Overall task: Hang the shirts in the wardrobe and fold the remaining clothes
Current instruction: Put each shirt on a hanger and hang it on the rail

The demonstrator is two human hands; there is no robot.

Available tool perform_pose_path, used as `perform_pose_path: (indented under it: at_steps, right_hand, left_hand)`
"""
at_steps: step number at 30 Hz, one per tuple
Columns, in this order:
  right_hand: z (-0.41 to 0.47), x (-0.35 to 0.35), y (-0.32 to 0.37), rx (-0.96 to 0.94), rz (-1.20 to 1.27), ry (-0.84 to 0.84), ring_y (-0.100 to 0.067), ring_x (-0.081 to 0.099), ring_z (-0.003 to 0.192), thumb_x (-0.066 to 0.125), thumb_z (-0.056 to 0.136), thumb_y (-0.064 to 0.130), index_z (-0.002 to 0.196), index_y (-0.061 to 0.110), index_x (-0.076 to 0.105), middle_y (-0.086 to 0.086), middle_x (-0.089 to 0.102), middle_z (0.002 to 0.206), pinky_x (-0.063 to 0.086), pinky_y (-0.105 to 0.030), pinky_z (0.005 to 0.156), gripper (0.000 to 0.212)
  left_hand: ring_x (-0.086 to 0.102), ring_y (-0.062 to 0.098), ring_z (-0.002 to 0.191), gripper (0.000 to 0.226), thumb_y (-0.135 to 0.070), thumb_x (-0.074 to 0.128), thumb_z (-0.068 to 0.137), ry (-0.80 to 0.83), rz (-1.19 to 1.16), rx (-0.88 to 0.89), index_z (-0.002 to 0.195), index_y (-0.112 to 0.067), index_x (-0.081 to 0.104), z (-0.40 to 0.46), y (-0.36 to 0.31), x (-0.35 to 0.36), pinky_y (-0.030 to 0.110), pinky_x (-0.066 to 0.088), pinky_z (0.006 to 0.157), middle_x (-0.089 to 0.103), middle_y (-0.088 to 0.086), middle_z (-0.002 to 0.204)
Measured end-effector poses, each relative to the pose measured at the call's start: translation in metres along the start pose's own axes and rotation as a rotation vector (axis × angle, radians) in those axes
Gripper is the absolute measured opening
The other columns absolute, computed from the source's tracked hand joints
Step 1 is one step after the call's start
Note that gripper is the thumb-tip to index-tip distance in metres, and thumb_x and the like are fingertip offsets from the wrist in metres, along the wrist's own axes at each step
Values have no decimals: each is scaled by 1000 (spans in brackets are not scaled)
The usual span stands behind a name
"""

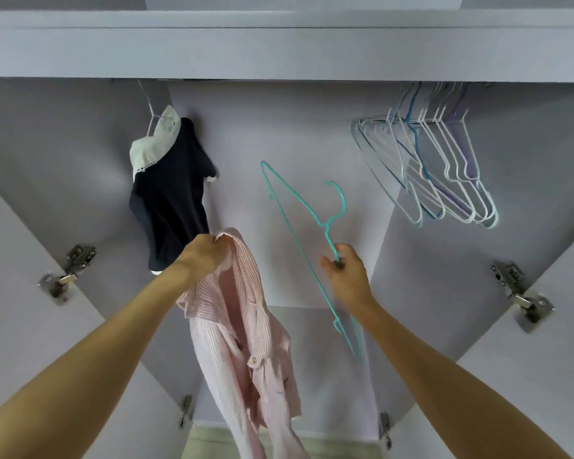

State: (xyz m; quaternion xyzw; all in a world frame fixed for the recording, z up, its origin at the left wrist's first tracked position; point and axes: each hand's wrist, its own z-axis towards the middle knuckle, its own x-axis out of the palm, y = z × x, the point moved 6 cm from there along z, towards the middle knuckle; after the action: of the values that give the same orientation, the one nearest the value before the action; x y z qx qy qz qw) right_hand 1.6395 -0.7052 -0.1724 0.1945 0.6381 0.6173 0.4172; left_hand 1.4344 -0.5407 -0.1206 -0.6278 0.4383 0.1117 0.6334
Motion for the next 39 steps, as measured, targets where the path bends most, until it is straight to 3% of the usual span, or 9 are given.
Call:
perform_pose_path:
  at_steps: [4, 7, 11, 16, 22, 28, 32, 35, 39]
  right_hand:
    - [2, -11, 3, 31, -116, -164, -25, 55, 74, 55, 91, 35, 75, 11, 62, -6, 65, 74, 42, -31, 70, 29]
    - [-10, -17, -1, -45, -42, -217, -24, 59, 77, 45, 97, 18, 73, 0, 58, -17, 69, 84, 44, -37, 74, 33]
    - [-17, -17, 9, -166, 147, -65, -3, 33, 55, 48, 94, 2, 69, 2, 48, 0, 40, 61, 32, -24, 58, 25]
    - [-18, -12, 19, -119, 208, -69, -6, 22, 55, 56, 92, 22, 59, 16, 26, 4, 23, 57, 24, -19, 50, 45]
    - [-19, -14, 24, -120, 153, -176, -21, 34, 59, 57, 90, 12, 71, -17, 55, -18, 41, 56, 31, -27, 61, 35]
    - [-16, -26, 23, -44, 241, -238, -13, 28, 48, 47, 88, -1, 50, 11, 38, 0, 32, 47, 31, -25, 53, 41]
    - [-19, -27, 26, -100, 47, -211, -19, 27, 49, 51, 86, 6, 45, 19, 29, 1, 28, 44, 27, -30, 56, 49]
    - [-26, -18, 32, -202, -255, -189, -28, 30, 54, 44, 74, 26, 50, 9, 33, -9, 32, 48, 32, -34, 55, 30]
    - [-31, 10, 43, -331, -357, -97, -28, 32, 52, 41, 71, 28, 55, 10, 38, -14, 34, 50, 30, -33, 54, 23]
  left_hand:
    - [47, 16, 55, 27, -16, 43, 93, 25, -125, -24, 71, -6, 55, -2, 4, -2, 23, 39, 53, 52, 5, 65]
    - [50, 12, 54, 26, -9, 47, 92, -17, -178, -20, 67, -7, 56, -3, 9, -11, 17, 41, 47, 54, 3, 62]
    - [57, 19, 65, 18, -6, 49, 92, -21, -288, -48, 83, -3, 65, -5, 19, -19, 26, 49, 66, 60, 8, 71]
    - [61, 22, 72, 19, -9, 49, 93, 17, -324, -45, 85, -7, 65, -6, 23, -26, 32, 52, 74, 64, 10, 80]
    - [61, 18, 71, 19, -12, 47, 93, -12, -309, -45, 85, -17, 63, -7, 30, -43, 29, 49, 73, 65, 5, 78]
    - [53, 16, 63, 19, -19, 48, 93, -197, -254, -63, 106, -19, 62, 1, 37, -74, 29, 40, 71, 57, 2, 73]
    - [51, 22, 69, 12, -21, 45, 95, -231, -248, -52, 99, -21, 57, -1, 32, -79, 30, 39, 72, 55, 5, 74]
    - [51, 22, 76, 18, -17, 44, 94, -186, -179, 48, 94, -14, 61, -3, 18, -72, 28, 40, 71, 57, 11, 84]
    - [46, 18, 68, 21, -14, 45, 92, -151, -82, 197, 76, -11, 59, -14, -11, -56, 27, 39, 66, 54, 4, 70]
